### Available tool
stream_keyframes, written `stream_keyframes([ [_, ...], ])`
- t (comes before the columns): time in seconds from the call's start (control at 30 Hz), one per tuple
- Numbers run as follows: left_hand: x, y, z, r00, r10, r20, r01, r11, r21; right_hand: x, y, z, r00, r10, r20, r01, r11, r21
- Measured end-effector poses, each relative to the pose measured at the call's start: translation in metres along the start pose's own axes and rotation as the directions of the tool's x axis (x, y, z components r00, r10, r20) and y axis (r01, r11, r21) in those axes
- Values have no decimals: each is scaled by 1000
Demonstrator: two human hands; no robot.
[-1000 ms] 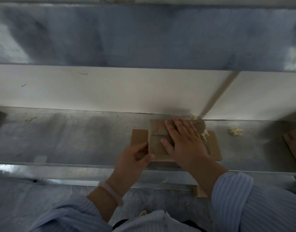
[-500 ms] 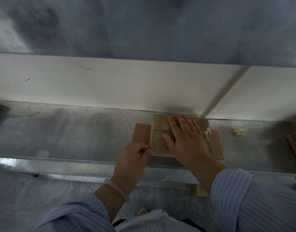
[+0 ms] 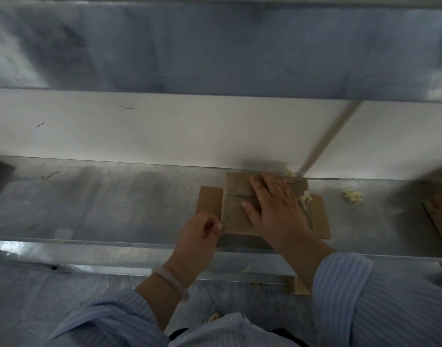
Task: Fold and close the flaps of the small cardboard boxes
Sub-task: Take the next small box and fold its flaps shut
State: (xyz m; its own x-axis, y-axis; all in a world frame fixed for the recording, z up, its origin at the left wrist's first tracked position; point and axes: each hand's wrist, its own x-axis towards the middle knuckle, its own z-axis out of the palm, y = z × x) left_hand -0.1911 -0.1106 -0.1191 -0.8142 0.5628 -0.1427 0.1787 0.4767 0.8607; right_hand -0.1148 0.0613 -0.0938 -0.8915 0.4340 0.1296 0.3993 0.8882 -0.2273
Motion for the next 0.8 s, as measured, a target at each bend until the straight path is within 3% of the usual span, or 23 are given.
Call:
stream_keyframes([
  [0.1,-3,0,1,997,-65,-30,62,992,-109,-5,4,5,980,-97,-174,116,988,99],
  [0.27,-5,10,1,993,-69,-95,71,997,21,-4,6,14,936,-196,-293,251,954,162],
  [0.47,-2,11,-9,975,207,-81,-165,917,363,-3,4,21,916,-204,-344,260,958,123],
  [0.57,-3,15,-9,966,252,-57,-205,884,420,-5,1,21,937,-172,-305,216,969,116],
  [0.67,-4,16,-2,989,119,-87,-88,951,297,-4,-1,20,946,-154,-287,190,976,104],
  [0.8,-4,11,9,981,-143,-133,129,985,-112,-4,-2,18,948,-141,-287,182,975,124],
])
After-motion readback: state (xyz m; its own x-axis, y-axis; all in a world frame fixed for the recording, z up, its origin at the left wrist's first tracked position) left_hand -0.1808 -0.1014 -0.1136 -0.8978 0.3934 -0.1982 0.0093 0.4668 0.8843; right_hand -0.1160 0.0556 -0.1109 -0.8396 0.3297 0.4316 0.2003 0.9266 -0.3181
